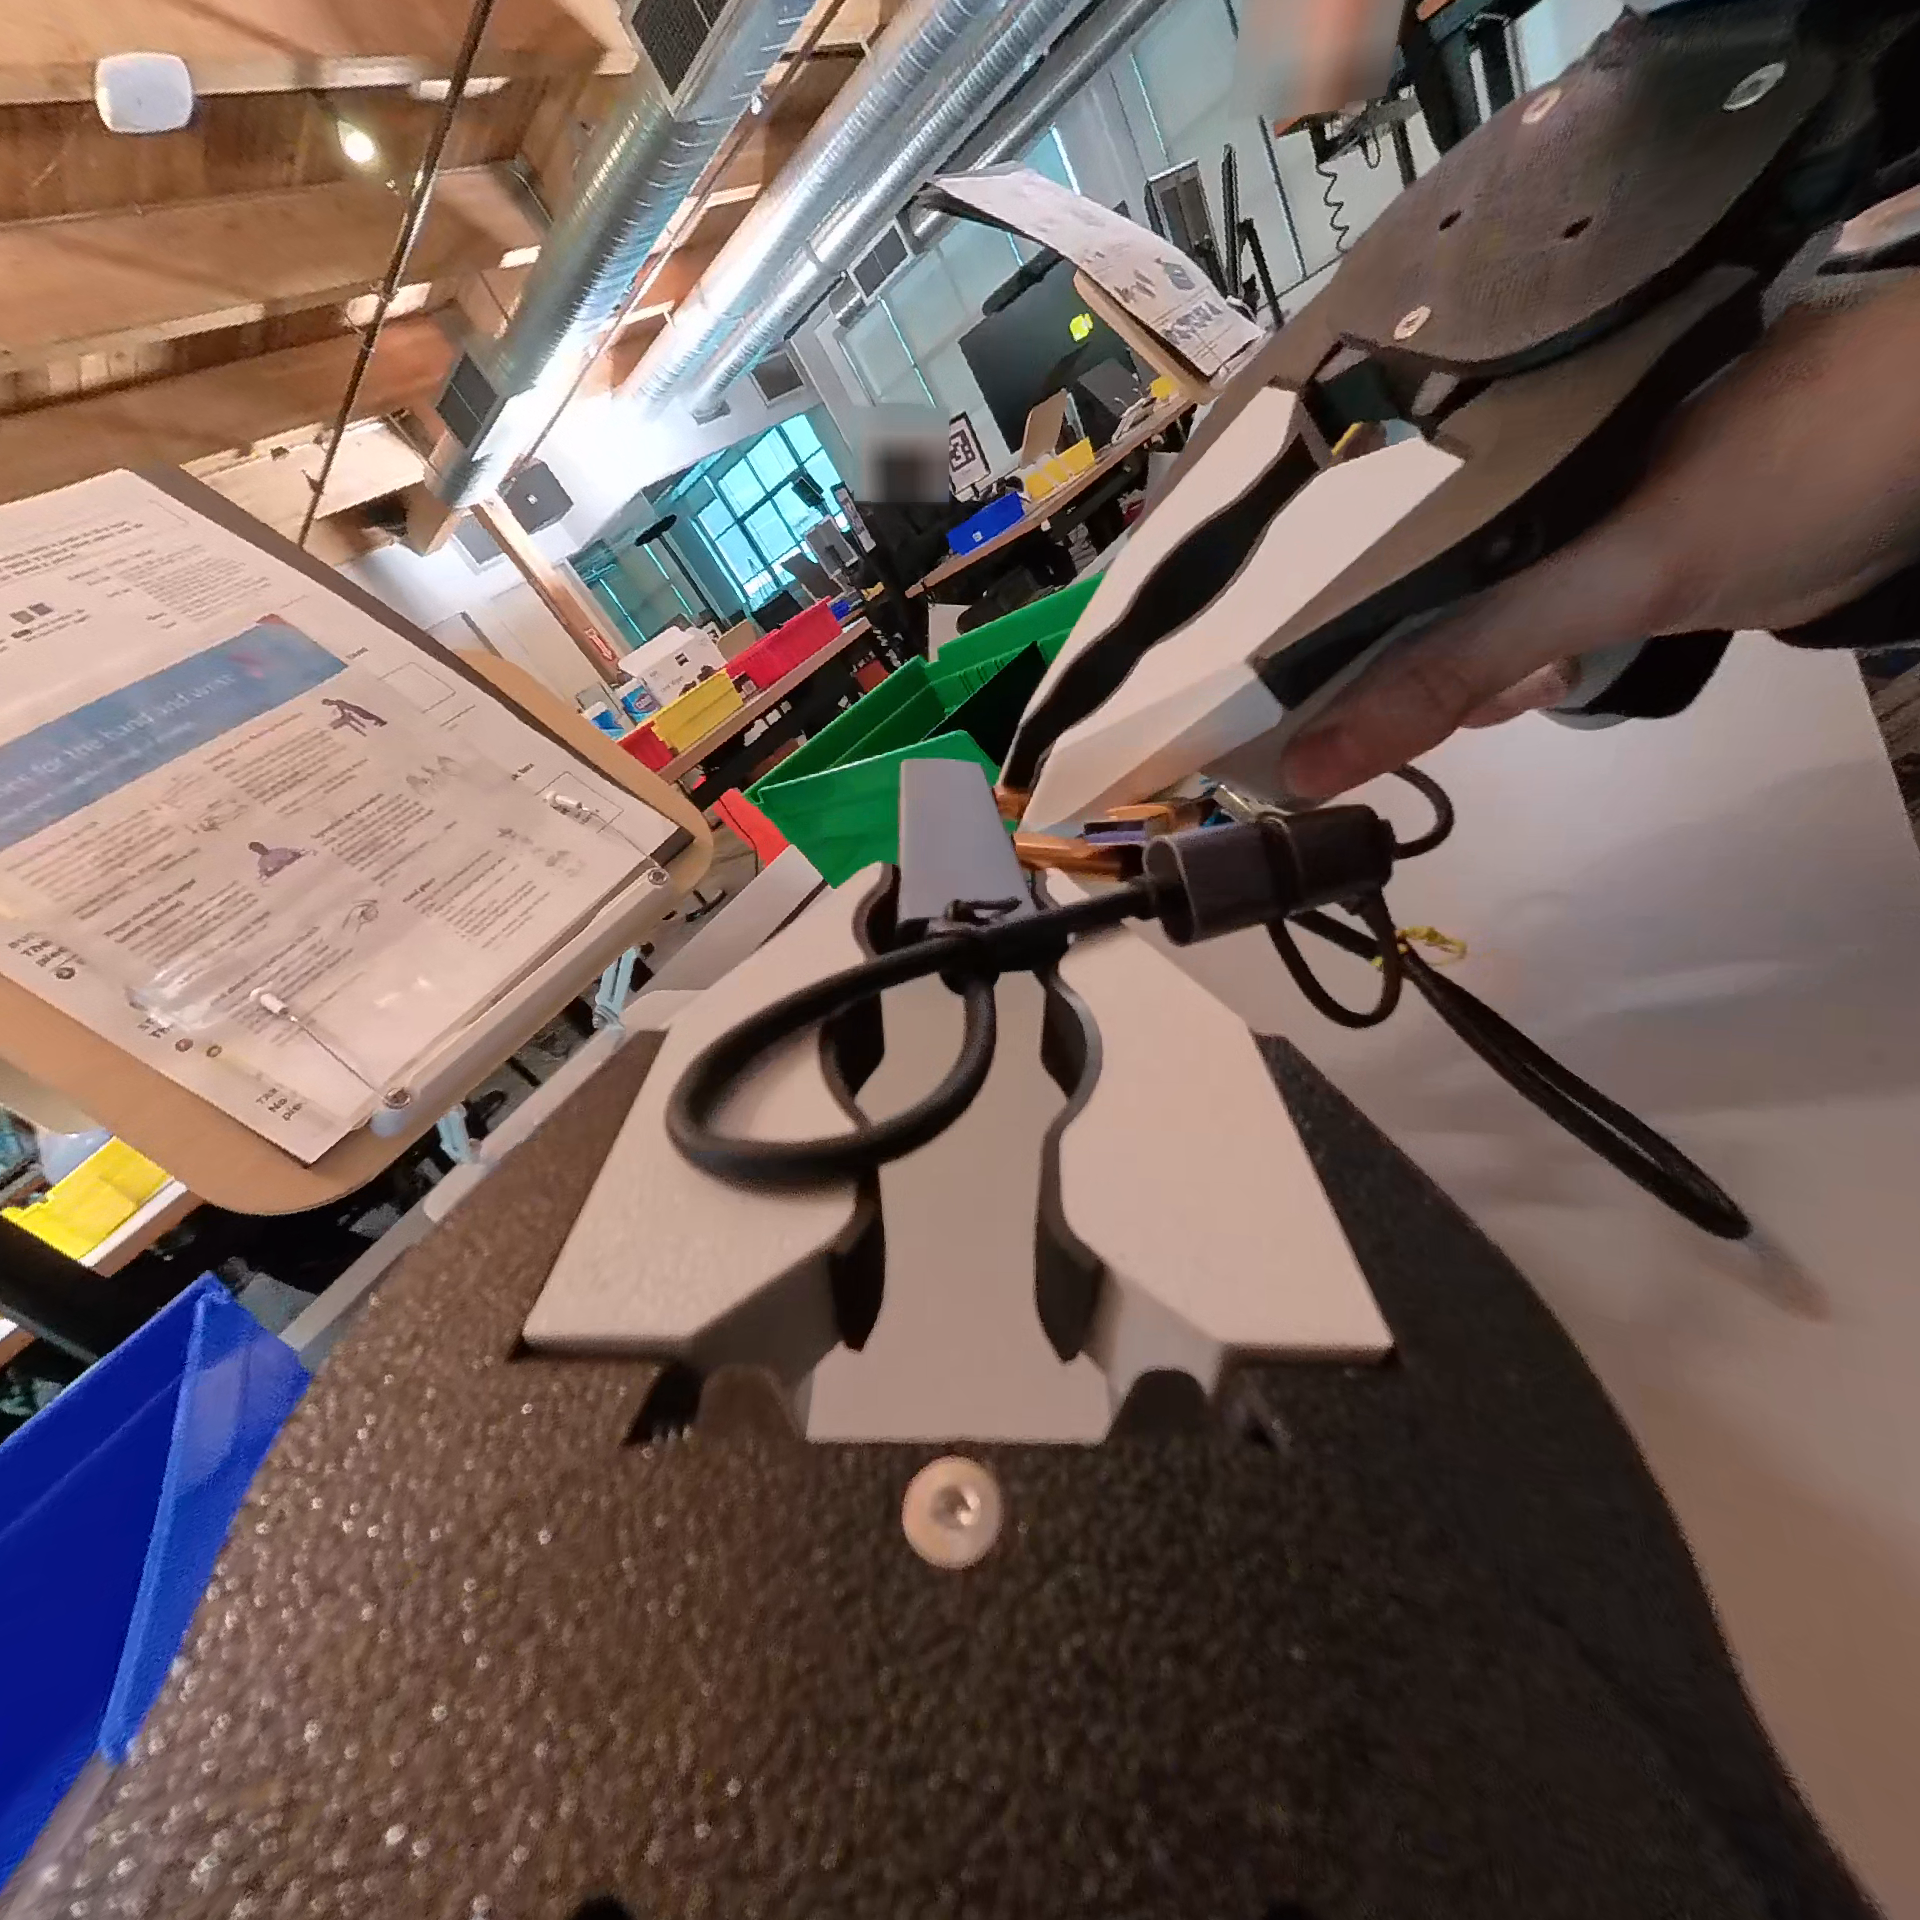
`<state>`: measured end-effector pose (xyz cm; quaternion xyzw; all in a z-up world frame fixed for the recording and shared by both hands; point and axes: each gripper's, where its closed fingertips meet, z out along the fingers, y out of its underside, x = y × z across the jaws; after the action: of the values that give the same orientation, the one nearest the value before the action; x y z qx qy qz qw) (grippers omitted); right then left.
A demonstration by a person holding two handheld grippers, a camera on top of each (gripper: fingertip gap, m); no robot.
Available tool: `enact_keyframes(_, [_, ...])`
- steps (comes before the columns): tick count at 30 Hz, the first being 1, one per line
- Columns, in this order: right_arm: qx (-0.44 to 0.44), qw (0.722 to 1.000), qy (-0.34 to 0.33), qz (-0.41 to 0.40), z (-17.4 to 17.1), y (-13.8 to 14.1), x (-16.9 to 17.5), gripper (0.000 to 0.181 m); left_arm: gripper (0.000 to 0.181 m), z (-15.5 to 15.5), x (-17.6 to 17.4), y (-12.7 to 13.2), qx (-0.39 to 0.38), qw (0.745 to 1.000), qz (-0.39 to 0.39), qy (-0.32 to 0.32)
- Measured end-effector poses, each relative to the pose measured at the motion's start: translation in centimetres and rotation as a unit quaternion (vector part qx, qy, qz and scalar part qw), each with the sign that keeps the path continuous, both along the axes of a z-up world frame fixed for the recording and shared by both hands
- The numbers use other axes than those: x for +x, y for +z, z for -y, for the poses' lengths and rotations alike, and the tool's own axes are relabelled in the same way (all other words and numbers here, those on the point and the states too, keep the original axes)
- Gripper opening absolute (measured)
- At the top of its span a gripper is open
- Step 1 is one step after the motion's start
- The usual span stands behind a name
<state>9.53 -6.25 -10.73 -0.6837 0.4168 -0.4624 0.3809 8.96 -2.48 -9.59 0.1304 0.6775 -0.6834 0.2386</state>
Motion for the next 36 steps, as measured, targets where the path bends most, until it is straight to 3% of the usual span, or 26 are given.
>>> enact_keyframes(1, [-0.010, 1.000, -0.003, -0.001, 0.1, 0.0, 0.0, 0.011, 0.023, 0.1, -0.1, 0.0, 0.000, 1.000, 0.006, 0.003])
enact_keyframes(12, [0.029, 0.999, 0.012, 0.036, 0.8, 0.1, 0.2, 0.011, 0.022, 0.9, 0.1, -0.1, -0.005, 0.999, -0.009, 0.040])
enact_keyframes(15, [0.080, 0.996, 0.020, 0.041, 0.9, 0.1, 0.3, 0.022, 0.022, 0.9, 0.0, -0.2, -0.005, 0.999, -0.001, 0.040])
enact_keyframes(21, [0.120, 0.991, 0.038, 0.046, 0.6, 0.0, 0.4, 0.011, 0.020, 0.9, -0.1, -0.2, -0.009, 0.999, 0.006, 0.039])
enact_keyframes(30, [0.005, 0.999, 0.031, -0.022, 1.2, -0.9, 0.4, 0.012, 0.019, 1.1, 0.8, -0.6, 0.011, 0.996, 0.001, 0.088])
enact_keyframes(36, [0.032, 0.998, 0.039, -0.045, 1.7, -1.0, -0.5, 0.013, 0.022, 1.6, 0.0, -0.7, 0.025, 0.994, 0.031, 0.103])
